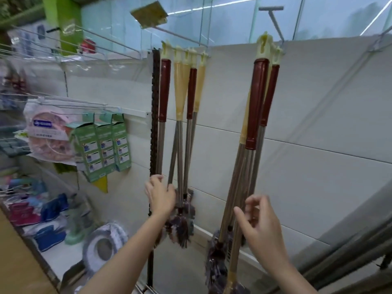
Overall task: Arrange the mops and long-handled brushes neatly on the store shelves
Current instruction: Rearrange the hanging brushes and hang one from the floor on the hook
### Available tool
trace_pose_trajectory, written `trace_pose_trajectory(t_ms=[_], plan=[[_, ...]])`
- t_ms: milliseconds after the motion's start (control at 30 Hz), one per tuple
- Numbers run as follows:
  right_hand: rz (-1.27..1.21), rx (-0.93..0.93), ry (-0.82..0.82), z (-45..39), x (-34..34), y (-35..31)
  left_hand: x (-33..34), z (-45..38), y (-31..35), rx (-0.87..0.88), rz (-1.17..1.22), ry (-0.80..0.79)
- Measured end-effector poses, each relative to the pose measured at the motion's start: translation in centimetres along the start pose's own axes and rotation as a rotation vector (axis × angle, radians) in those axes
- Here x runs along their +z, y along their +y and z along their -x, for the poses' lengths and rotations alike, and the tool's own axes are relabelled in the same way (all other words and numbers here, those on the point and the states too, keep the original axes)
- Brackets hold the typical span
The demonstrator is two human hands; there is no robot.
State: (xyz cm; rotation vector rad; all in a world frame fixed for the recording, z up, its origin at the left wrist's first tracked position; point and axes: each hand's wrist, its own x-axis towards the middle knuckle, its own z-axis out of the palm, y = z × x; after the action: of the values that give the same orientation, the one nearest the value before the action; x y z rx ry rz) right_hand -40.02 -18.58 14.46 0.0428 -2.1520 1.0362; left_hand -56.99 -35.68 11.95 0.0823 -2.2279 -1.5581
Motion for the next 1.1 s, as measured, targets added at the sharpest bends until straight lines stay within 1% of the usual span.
trace_pose_trajectory(t_ms=[33,67,100,167,200,267,333,367,433,500,567,633,733,867,967,1100], plan=[[-0.014,-0.055,0.002,0.4,0.4,-1.0,-0.8,-0.9,-0.3,-0.015,-0.035,0.03],[-0.04,-0.082,-0.034,0.3,1.2,-2.0,-1.6,-1.9,-0.5,-0.021,-0.05,0.022],[-0.083,-0.076,-0.102,0.1,2.0,-2.9,-2.0,-2.9,-0.5,-0.021,-0.048,-0.02],[-0.127,-0.019,-0.293,-1.4,4.2,-4.7,-2.6,-4.8,-0.4,-0.015,-0.023,-0.142],[-0.115,0.02,-0.356,-2.6,5.4,-5.3,-2.8,-5.8,-0.2,-0.007,-0.005,-0.206],[-0.064,0.08,-0.392,-5.5,8.1,-5.5,-3.0,-7.3,0.0,-0.005,0.054,-0.356],[0.005,0.126,-0.394,-8.8,11.0,-5.3,-3.4,-8.0,0.0,-0.022,0.095,-0.5],[0.038,0.155,-0.39,-10.4,12.6,-5.1,-3.8,-8.4,-0.2,-0.023,0.09,-0.539],[0.052,0.234,-0.359,-13.1,15.3,-4.7,-4.6,-8.8,-0.8,0.031,0.053,-0.544],[0.006,0.326,-0.336,-15.1,17.1,-4.7,-5.7,-9.1,-1.3,0.124,0.069,-0.565],[-0.031,0.414,-0.336,-16.4,18.7,-4.4,-7.4,-9.2,-1.7,0.206,0.14,-0.629],[-0.03,0.47,-0.294,-16.8,20.3,-3.9,-9.4,-9.6,-2.2,0.25,0.158,-0.691],[0.01,0.486,-0.227,-16.4,22.6,-3.6,-11.6,-10.4,-3.2,0.253,0.213,-0.763],[-0.073,0.495,-0.28,-15.7,25.2,-5.5,-12.4,-11.1,-4.4,0.221,0.308,-0.815],[-0.081,0.49,-0.289,-15.9,27.0,-5.6,-11.9,-12.0,-4.9,0.26,0.222,-0.813],[-0.037,0.497,-0.184,-15.8,27.5,-4.9,-11.0,-12.7,-5.1,0.262,0.177,-0.815]])
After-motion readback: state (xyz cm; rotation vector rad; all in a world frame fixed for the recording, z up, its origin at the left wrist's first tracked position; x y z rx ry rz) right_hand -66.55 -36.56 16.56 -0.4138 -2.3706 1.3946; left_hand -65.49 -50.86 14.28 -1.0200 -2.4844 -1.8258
